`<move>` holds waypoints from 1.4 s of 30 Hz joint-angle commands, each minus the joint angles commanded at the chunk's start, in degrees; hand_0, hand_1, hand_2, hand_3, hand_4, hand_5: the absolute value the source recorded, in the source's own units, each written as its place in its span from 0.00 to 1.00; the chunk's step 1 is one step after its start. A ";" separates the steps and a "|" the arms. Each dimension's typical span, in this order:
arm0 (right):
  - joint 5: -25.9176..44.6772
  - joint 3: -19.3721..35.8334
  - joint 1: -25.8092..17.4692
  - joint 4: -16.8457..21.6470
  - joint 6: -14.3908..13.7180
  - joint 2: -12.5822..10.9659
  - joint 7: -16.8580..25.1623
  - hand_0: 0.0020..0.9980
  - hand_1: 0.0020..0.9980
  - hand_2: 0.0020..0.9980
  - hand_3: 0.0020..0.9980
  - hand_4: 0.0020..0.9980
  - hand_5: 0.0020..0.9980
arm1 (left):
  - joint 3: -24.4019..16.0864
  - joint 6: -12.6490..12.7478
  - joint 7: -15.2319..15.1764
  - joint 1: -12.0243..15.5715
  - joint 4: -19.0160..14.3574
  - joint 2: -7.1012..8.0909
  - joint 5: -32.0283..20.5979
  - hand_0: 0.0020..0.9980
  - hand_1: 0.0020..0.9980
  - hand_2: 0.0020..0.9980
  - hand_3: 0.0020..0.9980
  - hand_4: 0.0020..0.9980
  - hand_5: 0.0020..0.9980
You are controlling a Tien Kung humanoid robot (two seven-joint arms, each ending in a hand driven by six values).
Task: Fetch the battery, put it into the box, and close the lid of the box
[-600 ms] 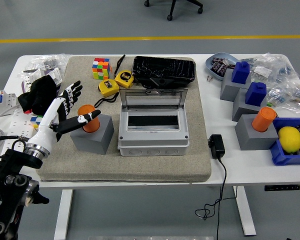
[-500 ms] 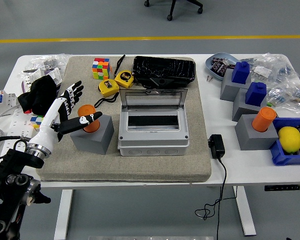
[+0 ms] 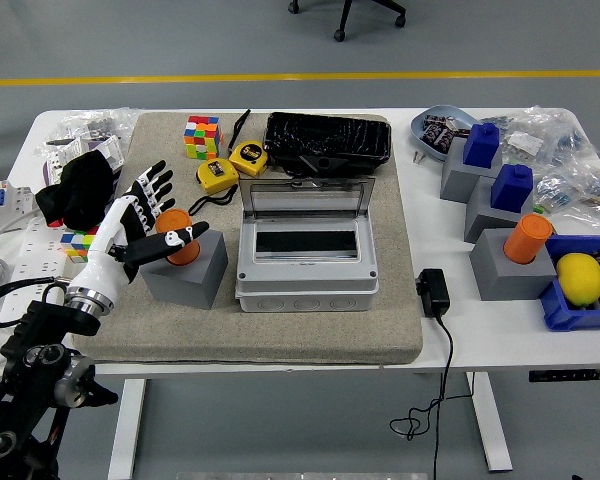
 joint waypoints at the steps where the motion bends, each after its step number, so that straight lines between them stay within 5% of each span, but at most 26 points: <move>1: 0.02 -0.02 0.01 0.01 0.02 0.00 0.00 0.81 0.69 0.66 0.61 1.00 0.79 | 0.13 -0.27 0.04 0.01 0.08 0.02 -0.41 0.84 0.85 0.75 0.72 1.00 0.04; 31: 1.52 -0.93 0.01 0.00 0.37 -0.08 0.49 0.79 0.69 0.66 0.63 1.00 0.83 | 3.10 2.06 -0.35 -0.42 1.94 -0.01 -1.59 0.71 0.78 0.68 0.67 1.00 0.00; 32: 1.52 -0.91 0.01 0.00 0.37 -0.07 0.49 0.79 0.69 0.66 0.63 1.00 0.83 | 3.15 2.17 -0.36 -0.43 1.96 -0.01 -1.57 0.61 0.70 0.58 0.55 1.00 0.00; 37: 1.58 -0.83 -0.05 -0.02 0.36 -0.02 0.51 0.79 0.69 0.66 0.63 1.00 0.83 | 3.38 2.88 -0.38 -0.51 2.01 -0.01 -1.32 0.61 0.70 0.58 0.55 1.00 0.00; 38: 1.61 -0.85 -0.06 -0.04 0.36 -0.02 0.51 0.79 0.69 0.66 0.63 1.00 0.84 | 3.47 3.09 -0.40 -0.53 2.00 -0.01 -1.27 0.49 0.62 0.44 0.42 1.00 0.00; 42: 1.67 -0.80 -0.01 -0.05 0.33 -0.03 0.55 0.79 0.69 0.66 0.63 1.00 0.84 | 3.90 4.22 -0.45 -0.71 2.06 -0.01 -0.46 0.49 0.62 0.44 0.42 1.00 0.00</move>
